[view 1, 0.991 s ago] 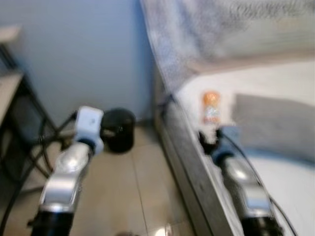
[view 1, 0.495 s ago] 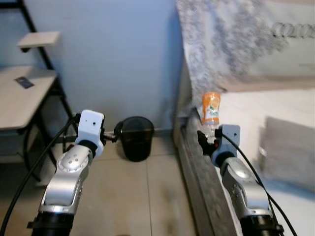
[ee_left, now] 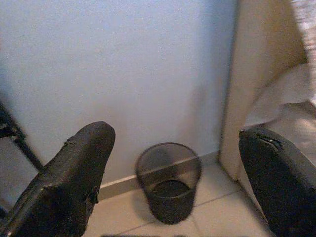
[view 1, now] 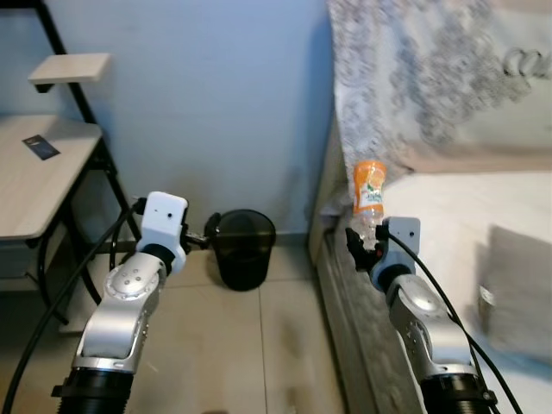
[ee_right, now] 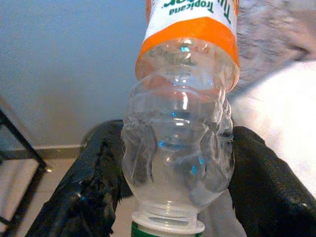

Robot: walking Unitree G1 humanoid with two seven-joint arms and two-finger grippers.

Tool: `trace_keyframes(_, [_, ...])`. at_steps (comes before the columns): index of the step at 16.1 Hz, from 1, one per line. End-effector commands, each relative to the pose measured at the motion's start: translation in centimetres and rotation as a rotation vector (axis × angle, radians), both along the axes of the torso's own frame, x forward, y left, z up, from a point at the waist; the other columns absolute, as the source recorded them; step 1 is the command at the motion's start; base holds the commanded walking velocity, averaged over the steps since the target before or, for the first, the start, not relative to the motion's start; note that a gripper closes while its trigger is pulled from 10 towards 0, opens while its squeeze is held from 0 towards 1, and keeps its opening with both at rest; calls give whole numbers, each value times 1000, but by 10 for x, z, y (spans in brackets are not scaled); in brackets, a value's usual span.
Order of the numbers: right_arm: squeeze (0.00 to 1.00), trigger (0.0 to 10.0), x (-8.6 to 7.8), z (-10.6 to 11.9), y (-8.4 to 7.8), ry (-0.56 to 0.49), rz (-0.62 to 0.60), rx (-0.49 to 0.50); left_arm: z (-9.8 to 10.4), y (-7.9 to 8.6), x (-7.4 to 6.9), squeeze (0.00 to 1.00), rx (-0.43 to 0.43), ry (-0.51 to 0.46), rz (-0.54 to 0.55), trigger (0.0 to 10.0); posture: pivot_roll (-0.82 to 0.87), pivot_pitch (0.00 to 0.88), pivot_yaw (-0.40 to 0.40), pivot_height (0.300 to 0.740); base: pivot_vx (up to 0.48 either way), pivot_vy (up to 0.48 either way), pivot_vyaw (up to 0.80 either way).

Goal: Clean up the room

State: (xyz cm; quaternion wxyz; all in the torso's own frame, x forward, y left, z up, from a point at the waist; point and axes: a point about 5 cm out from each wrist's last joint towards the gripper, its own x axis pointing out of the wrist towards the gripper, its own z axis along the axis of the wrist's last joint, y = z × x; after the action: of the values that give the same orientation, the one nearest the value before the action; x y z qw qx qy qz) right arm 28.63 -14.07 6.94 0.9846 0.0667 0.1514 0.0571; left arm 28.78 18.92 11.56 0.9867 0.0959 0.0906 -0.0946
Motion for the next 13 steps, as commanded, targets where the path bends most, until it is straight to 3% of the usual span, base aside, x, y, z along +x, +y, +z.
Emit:
trace_keyframes(1, [0, 10000, 2, 3, 7, -14, 21, 5, 4, 2, 3, 0, -3, -16, 6, 10000, 72, 0, -7, 740, 345, 0, 0])
trace_keyframes(3, [0, 10000, 3, 5, 6, -19, 21, 17, 4, 2, 3, 0, -5, -17, 7, 10000, 72, 0, -8, 740, 345, 0, 0])
trace_keyframes(6, [0, 10000, 3, 5, 5, -17, 27, 10, 4, 1, 3, 0, -4, -16, 5, 10000, 72, 0, -10, 740, 349, 0, 800])
trace_keyframes(13, [0, 10000, 0, -5, 3, 52, 37, -7, 2, 1, 3, 0, 25, -3, -14, 10000, 71, 0, -8, 740, 346, 0, 0])
